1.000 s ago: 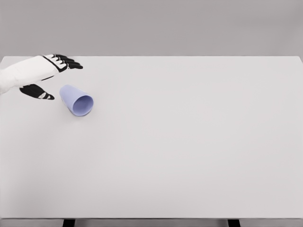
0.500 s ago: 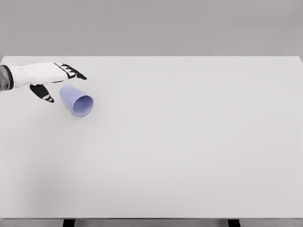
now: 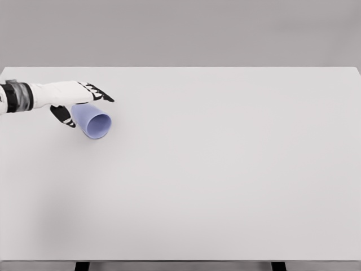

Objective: Flip the cup with left arm and place it on the table

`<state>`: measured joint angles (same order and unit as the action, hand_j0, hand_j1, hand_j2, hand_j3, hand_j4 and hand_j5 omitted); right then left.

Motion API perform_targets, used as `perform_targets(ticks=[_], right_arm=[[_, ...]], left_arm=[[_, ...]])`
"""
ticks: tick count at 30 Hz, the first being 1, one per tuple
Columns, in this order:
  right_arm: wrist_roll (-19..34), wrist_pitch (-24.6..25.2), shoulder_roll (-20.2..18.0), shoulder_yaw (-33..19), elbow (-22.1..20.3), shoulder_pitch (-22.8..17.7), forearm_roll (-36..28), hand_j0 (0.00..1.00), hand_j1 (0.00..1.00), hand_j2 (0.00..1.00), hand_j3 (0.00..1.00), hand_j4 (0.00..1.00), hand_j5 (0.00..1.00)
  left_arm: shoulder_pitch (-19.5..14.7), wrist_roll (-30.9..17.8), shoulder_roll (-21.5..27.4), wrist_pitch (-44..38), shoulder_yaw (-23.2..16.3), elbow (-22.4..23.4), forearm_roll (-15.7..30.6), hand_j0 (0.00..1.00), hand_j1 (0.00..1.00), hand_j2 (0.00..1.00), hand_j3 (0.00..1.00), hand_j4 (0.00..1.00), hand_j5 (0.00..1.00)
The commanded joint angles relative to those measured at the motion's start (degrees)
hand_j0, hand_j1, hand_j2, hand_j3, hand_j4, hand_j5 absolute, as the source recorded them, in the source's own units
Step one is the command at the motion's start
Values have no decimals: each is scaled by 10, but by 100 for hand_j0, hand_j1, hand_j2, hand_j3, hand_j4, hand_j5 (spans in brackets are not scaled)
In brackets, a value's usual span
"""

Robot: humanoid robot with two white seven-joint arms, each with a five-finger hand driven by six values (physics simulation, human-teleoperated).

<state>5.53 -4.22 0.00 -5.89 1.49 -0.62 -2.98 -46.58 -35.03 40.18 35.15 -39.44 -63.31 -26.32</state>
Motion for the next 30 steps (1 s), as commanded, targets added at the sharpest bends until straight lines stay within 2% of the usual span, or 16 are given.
perform_targets(ticks=[1,30], right_arm=[[0,0,0,0,0,0,0,100,100,100,100,100,100],[0,0,0,0,0,0,0,100,100,100,100,100,100]], left_arm=[[0,0,-4,-1,0,1,-3,100,100,100,100,100,100],[11,0,-3,-21,-25,-5,-8,100,100,100,100,100,100]])
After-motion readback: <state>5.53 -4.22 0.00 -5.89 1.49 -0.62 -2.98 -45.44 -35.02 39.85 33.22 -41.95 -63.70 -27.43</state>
